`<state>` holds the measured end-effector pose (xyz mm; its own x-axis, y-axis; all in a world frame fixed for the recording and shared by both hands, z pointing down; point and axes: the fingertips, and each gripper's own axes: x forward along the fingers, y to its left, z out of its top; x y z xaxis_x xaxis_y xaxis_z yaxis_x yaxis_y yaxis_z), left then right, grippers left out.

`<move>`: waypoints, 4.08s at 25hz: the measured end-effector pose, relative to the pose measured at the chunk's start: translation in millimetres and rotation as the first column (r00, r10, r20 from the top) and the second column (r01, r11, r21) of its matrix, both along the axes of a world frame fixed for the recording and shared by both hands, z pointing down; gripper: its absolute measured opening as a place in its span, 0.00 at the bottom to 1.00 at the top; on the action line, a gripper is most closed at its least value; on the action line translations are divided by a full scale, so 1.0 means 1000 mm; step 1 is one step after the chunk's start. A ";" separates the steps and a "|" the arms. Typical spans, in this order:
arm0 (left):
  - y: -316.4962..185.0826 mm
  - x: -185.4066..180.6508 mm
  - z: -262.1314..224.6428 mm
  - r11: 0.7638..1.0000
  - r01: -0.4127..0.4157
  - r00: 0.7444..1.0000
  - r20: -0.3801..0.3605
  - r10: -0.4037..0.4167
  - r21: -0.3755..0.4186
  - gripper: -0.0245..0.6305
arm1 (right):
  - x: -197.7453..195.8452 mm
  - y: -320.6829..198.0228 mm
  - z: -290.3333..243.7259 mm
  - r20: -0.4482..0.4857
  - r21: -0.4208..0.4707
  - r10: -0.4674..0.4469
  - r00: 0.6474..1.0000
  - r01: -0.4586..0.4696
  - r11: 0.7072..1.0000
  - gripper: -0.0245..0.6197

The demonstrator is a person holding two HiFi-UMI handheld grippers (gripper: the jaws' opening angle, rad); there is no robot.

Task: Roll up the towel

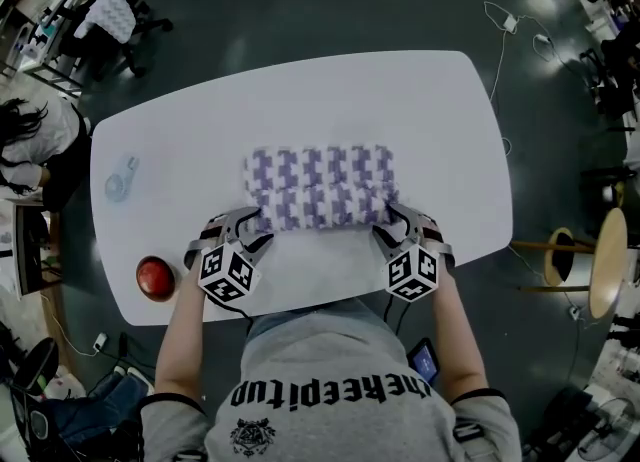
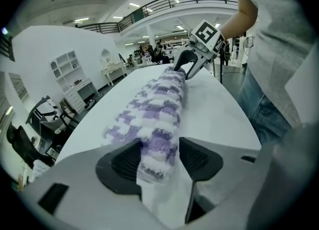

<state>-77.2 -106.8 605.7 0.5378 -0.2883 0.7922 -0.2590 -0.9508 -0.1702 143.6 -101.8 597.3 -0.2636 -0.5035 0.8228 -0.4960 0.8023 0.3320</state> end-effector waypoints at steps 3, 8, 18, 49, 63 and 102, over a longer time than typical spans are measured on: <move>-0.008 -0.001 0.008 1.000 0.001 1.000 0.027 -0.002 0.031 0.38 | 0.003 -0.010 0.009 -0.036 0.029 0.012 0.999 -0.011 1.000 0.36; -0.013 0.003 0.006 1.000 0.016 1.000 -0.011 -0.016 -0.016 0.37 | 0.009 -0.018 0.002 0.037 -0.030 0.068 0.997 -0.067 0.997 0.24; -0.049 -0.001 -0.014 0.992 0.069 0.991 -0.110 -0.081 -0.108 0.37 | 0.014 -0.053 -0.018 0.149 -0.078 0.164 0.975 -0.154 0.985 0.24; -0.184 -0.009 -0.011 0.963 0.238 0.948 -0.184 -0.258 -0.126 0.37 | 0.017 -0.171 -0.010 0.158 -0.077 0.382 0.910 -0.375 0.924 0.24; -0.203 -0.014 0.001 0.949 0.263 0.922 -0.245 -0.300 -0.172 0.37 | 0.018 -0.191 -0.003 0.183 -0.098 0.457 0.870 -0.446 0.890 0.24; -0.087 0.005 -0.202 0.771 0.620 0.663 -0.621 -0.418 0.144 0.04 | 0.016 -0.080 -0.174 0.680 0.124 0.305 0.667 -0.515 0.848 0.04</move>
<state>-72.0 -194.2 403.7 0.5095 -0.8277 0.2353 -0.8329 -0.5430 -0.1069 159.7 -182.1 423.0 -0.3595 -0.8638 0.3530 -0.9228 0.3852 0.0026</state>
